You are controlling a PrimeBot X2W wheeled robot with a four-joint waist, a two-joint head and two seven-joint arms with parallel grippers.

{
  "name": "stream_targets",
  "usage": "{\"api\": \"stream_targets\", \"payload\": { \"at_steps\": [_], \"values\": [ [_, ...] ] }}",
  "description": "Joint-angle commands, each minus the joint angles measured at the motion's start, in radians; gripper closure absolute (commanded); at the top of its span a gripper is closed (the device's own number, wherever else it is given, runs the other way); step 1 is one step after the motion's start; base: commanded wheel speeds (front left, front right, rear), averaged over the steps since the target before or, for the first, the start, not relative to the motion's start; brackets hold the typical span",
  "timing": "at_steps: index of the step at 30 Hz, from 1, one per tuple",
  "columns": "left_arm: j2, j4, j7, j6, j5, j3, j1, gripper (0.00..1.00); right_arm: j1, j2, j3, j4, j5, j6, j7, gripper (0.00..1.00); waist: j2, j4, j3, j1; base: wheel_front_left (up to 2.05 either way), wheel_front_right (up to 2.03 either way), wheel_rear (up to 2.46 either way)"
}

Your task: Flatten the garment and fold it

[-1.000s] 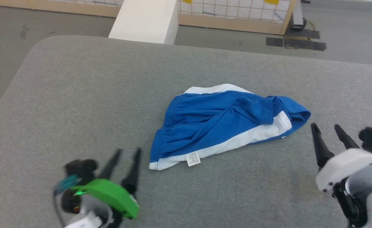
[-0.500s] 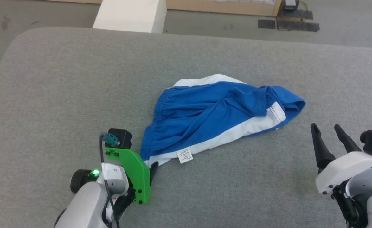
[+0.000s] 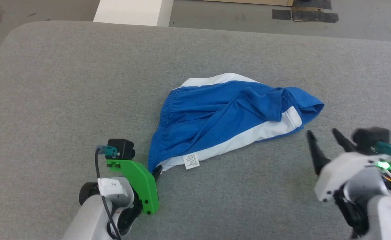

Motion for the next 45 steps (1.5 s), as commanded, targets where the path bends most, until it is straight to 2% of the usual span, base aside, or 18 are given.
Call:
{"api": "stream_targets", "payload": {
  "at_steps": [1, 6, 11, 21, 23, 24, 25, 26, 32, 38, 42, 45],
  "values": [
    [-0.011, 0.003, -0.003, -0.011, -0.016, -0.004, 0.032, 1.00, -0.040, 0.000, 0.025, 0.001, -0.031, -0.002, 0.044, 0.00, -0.0001, 0.008, 0.000, 0.0000, 0.00, 0.00, 0.00],
    [-0.019, -0.057, -0.024, -0.017, -0.034, 0.003, 0.047, 1.00, -0.135, 0.000, 0.083, 0.033, -0.158, -0.002, 0.223, 0.00, -0.0001, 0.036, 0.006, 0.0000, 0.00, 0.00, 0.00],
    [-0.022, -0.096, -0.024, -0.020, -0.038, -0.005, 0.050, 1.00, -0.199, 0.000, 0.056, 0.074, -0.217, -0.002, 0.359, 0.00, -0.0001, 0.061, 0.021, 0.0000, 0.00, 0.00, 0.00],
    [-0.016, -0.127, -0.032, -0.024, -0.044, -0.007, 0.045, 1.00, -0.249, 0.000, 0.062, 0.145, -0.249, -0.002, 0.370, 0.00, -0.0001, 0.066, 0.066, 0.0000, 0.00, 0.00, 0.00],
    [-0.015, -0.128, -0.034, -0.026, -0.046, -0.007, 0.042, 1.00, -0.258, 0.000, 0.064, 0.155, -0.247, -0.002, 0.362, 0.53, -0.0001, 0.067, 0.073, 0.0000, 0.00, 0.00, 0.00],
    [-0.014, -0.129, -0.035, -0.027, -0.047, -0.007, 0.041, 1.00, -0.262, 0.000, 0.067, 0.158, -0.245, -0.002, 0.354, 0.74, -0.0001, 0.067, 0.076, 0.0000, 0.00, 0.00, 0.00],
    [-0.014, -0.129, -0.036, -0.027, -0.048, -0.006, 0.041, 1.00, -0.266, 0.000, 0.068, 0.160, -0.245, -0.002, 0.349, 0.92, -0.0001, 0.067, 0.079, 0.0000, 0.00, 0.00, 0.00],
    [-0.013, -0.129, -0.037, -0.027, -0.049, -0.006, 0.041, 1.00, -0.269, 0.000, 0.071, 0.163, -0.245, -0.002, 0.345, 1.00, -0.0001, 0.066, 0.082, 0.0000, 0.00, 0.00, 0.00],
    [-0.015, -0.126, -0.040, -0.025, -0.056, -0.007, 0.046, 1.00, -0.270, 0.000, 0.075, 0.163, -0.230, -0.002, 0.339, 1.00, -0.0001, 0.062, 0.072, 0.0000, 0.00, 0.00, 0.00],
    [-0.019, -0.148, -0.038, -0.022, -0.075, -0.003, 0.060, 1.00, -0.215, 0.000, 0.069, 0.092, -0.163, -0.002, 0.409, 1.00, -0.0001, 0.055, 0.018, 0.0000, 0.00, 0.00, 0.00],
    [-0.015, -0.204, -0.027, -0.019, -0.112, 0.021, 0.069, 1.00, -0.183, 0.000, 0.045, -0.022, -0.019, -0.002, 0.473, 1.00, -0.0001, 0.044, -0.035, 0.0000, 0.00, 0.00, 0.00],
    [-0.010, -0.272, -0.014, -0.012, -0.157, 0.061, 0.057, 1.00, -0.186, 0.000, 0.003, -0.115, 0.131, -0.002, 0.510, 1.00, -0.0001, 0.033, -0.083, 0.0000, 0.00, 0.00, 0.00]
  ]
}}
